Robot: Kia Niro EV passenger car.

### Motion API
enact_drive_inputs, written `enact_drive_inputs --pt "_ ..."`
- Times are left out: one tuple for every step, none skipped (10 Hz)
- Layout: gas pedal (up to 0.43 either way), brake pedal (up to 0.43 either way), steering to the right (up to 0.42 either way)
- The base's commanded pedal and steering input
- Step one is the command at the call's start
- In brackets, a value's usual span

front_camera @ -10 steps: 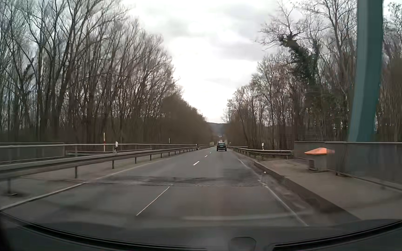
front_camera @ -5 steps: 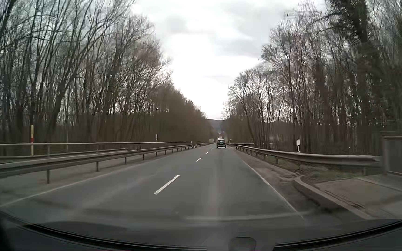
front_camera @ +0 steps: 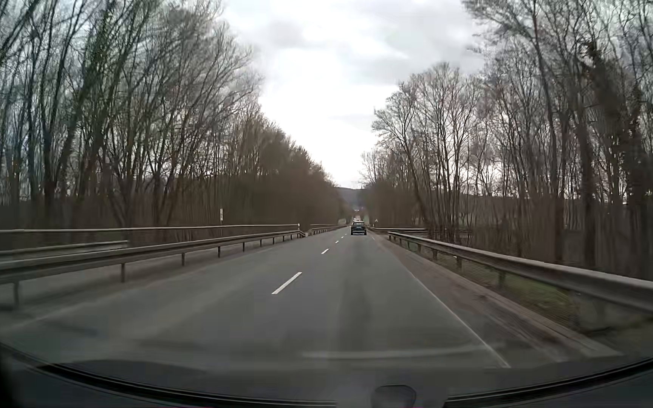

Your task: Follow the waypoints while adhering to traffic rules and regulations

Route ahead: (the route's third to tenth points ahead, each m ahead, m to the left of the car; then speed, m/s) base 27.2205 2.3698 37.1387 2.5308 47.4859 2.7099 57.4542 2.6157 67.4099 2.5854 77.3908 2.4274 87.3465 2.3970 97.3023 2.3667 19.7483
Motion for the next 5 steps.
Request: enact_drive_inputs --pt "0.020 0.000 0.003" --pt "0.028 0.000 0.002" --pt "0.028 0.000 0.003" --pt "0.039 0.000 0.003" --pt "0.047 0.000 0.002"
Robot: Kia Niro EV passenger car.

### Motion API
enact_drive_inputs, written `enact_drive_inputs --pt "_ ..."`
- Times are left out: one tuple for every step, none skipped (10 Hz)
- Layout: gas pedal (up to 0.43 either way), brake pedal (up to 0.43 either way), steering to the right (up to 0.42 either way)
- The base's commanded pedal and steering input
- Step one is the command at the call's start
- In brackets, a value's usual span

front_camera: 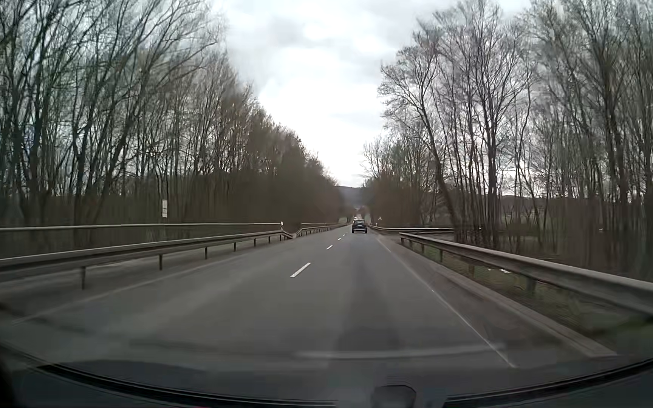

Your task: Follow the waypoints while adhering to traffic rules and regulations

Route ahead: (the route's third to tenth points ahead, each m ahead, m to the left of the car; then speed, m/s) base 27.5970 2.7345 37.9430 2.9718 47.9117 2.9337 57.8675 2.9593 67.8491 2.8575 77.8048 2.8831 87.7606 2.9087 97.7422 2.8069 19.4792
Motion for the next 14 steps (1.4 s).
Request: enact_drive_inputs --pt "0.059 0.000 0.003" --pt "0.067 0.000 0.003" --pt "0.087 0.000 0.003" --pt "0.087 0.000 0.004" --pt "0.087 0.000 0.004" --pt "0.098 0.000 0.004" --pt "0.098 0.000 0.004" --pt "0.130 0.000 0.004" --pt "0.138 0.000 0.004" --pt "0.138 0.000 0.004" --pt "0.138 0.000 0.004" --pt "0.138 0.000 0.004" --pt "0.138 0.000 0.004" --pt "0.150 0.000 0.004"
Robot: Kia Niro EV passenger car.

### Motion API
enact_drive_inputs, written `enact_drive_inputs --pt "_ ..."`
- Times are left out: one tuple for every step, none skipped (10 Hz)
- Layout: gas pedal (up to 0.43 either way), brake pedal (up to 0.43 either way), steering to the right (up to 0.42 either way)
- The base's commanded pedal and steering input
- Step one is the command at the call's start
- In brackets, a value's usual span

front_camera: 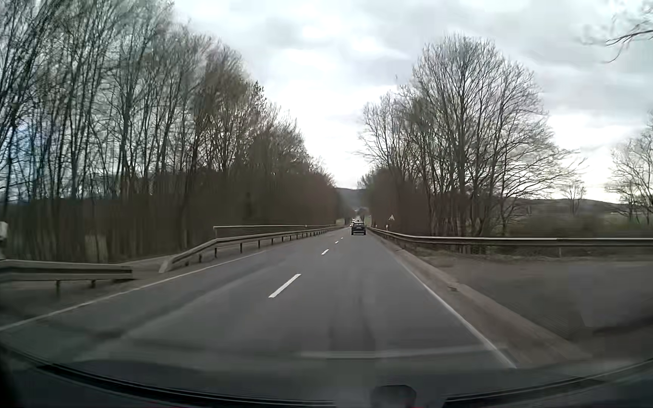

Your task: Follow the waypoints while adhering to traffic rules and regulations

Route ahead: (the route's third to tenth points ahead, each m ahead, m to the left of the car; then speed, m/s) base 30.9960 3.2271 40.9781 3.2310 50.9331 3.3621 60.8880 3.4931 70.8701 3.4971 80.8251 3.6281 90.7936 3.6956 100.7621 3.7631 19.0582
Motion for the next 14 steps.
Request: enact_drive_inputs --pt "0.157 0.000 0.003" --pt "0.177 0.000 0.003" --pt "0.177 0.000 0.003" --pt "0.177 0.000 0.003" --pt "0.177 0.000 0.003" --pt "0.177 0.000 0.003" --pt "0.189 0.000 0.003" --pt "0.189 0.000 0.003" --pt "0.209 0.000 0.003" --pt "0.240 0.000 0.003" --pt "0.240 0.000 0.003" --pt "0.240 0.000 0.003" --pt "0.240 0.000 0.003" --pt "0.240 0.000 0.003"
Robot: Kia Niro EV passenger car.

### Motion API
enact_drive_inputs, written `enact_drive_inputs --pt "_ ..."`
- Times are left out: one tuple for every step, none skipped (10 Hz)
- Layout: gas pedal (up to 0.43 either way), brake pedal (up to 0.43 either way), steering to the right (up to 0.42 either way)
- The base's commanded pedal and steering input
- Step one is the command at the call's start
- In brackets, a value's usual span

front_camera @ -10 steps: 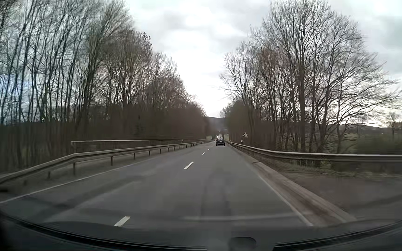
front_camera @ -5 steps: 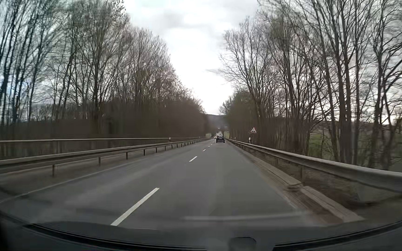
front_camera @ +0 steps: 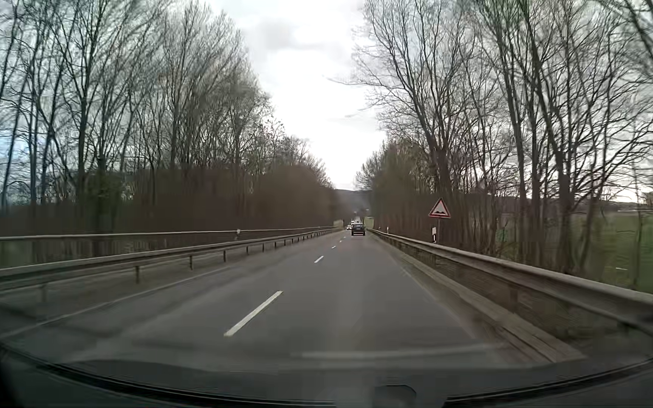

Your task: Follow the waypoints while adhering to traffic rules and regulations

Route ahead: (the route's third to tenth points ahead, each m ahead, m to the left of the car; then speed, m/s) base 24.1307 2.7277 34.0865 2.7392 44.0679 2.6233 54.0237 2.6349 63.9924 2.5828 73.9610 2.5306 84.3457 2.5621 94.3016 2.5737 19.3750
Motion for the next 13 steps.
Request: enact_drive_inputs --pt "0.240 0.000 0.003" --pt "0.240 0.000 0.003" --pt "0.240 0.000 0.003" --pt "0.240 0.000 0.003" --pt "0.240 0.000 0.002" --pt "0.228 0.000 0.002" --pt "0.197 0.000 0.002" --pt "0.177 0.000 0.002" --pt "0.150 0.000 0.001" --pt "0.150 0.000 0.001" --pt "0.150 0.000 0.001" --pt "0.150 0.000 0.001" --pt "0.150 0.000 0.001"
